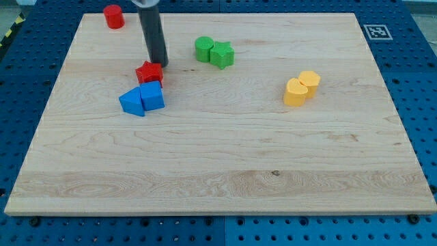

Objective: Move the yellow blocks diagonal to the green blocks

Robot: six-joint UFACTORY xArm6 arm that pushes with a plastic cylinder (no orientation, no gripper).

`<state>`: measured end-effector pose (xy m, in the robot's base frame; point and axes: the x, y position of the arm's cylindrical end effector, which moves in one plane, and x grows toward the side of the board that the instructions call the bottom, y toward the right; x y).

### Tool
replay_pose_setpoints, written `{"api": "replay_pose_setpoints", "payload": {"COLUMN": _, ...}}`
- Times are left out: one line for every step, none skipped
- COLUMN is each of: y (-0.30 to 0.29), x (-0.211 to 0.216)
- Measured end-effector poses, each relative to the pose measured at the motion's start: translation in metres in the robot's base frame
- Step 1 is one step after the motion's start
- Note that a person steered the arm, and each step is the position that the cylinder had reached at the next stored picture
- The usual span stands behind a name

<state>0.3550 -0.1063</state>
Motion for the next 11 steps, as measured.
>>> {"api": "replay_pose_setpoints", "payload": {"y": 0.046, "x": 0.033}}
{"api": "replay_pose_setpoints", "payload": {"y": 0.108, "x": 0.067}}
{"api": "replay_pose_setpoints", "payload": {"y": 0.173, "x": 0.091}}
{"api": "replay_pose_setpoints", "payload": {"y": 0.233, "x": 0.094}}
{"api": "replay_pose_setpoints", "payload": {"y": 0.266, "x": 0.094}}
{"api": "replay_pose_setpoints", "payload": {"y": 0.268, "x": 0.094}}
{"api": "replay_pose_setpoints", "payload": {"y": 0.268, "x": 0.093}}
{"api": "replay_pose_setpoints", "payload": {"y": 0.268, "x": 0.081}}
{"api": "replay_pose_setpoints", "payload": {"y": 0.263, "x": 0.07}}
{"api": "replay_pose_setpoints", "payload": {"y": 0.255, "x": 0.067}}
{"api": "replay_pose_setpoints", "payload": {"y": 0.249, "x": 0.077}}
